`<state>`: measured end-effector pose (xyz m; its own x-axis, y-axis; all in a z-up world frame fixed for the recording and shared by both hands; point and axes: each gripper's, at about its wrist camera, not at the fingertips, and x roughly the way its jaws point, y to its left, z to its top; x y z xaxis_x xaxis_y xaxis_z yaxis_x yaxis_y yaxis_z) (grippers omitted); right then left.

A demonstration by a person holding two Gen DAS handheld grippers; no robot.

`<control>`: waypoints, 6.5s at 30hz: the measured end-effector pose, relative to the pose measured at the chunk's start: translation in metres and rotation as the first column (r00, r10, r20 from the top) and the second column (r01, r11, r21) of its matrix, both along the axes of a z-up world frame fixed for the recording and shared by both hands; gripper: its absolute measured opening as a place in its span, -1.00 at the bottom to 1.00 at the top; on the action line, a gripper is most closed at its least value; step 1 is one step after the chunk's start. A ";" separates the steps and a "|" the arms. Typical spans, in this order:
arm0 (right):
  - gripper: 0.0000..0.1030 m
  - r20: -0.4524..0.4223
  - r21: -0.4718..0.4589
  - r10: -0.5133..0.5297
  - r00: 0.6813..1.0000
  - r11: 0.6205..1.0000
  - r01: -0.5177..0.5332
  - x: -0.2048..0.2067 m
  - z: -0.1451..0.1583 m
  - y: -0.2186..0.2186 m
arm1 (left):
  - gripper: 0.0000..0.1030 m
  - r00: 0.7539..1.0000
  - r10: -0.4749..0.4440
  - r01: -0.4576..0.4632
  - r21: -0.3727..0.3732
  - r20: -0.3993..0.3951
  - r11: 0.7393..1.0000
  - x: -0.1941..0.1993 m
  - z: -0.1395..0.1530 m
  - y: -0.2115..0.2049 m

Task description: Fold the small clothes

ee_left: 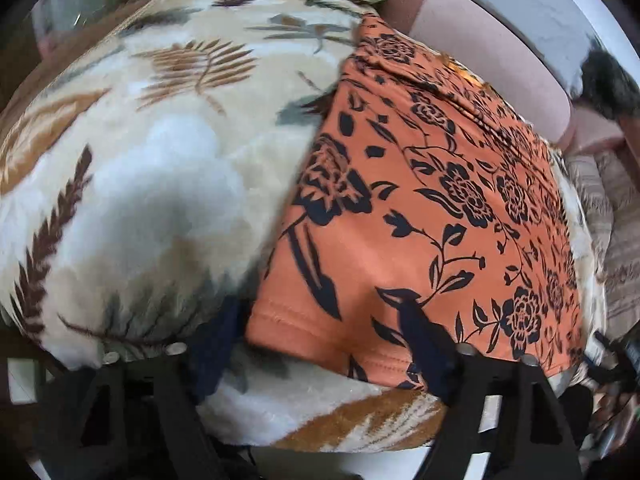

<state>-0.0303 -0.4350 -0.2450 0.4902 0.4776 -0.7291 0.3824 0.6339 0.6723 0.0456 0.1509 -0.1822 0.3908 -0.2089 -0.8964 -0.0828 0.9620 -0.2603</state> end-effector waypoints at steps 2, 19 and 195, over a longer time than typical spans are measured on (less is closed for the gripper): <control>0.49 -0.002 0.009 0.007 1.000 1.000 -0.007 -0.002 -0.002 0.004 | 0.07 1.000 0.005 -0.005 -0.056 -0.008 0.998 0.000 0.001 0.004; -0.81 0.041 0.128 -0.017 0.999 0.992 0.012 -0.006 -0.017 0.001 | -0.85 0.998 0.040 -0.049 -0.248 -0.039 0.967 -0.006 -0.006 0.035; 0.93 0.112 -0.150 0.088 0.990 0.986 -0.071 0.142 0.057 0.020 | 0.35 0.954 -0.199 0.175 0.124 0.223 0.977 0.053 0.053 -0.086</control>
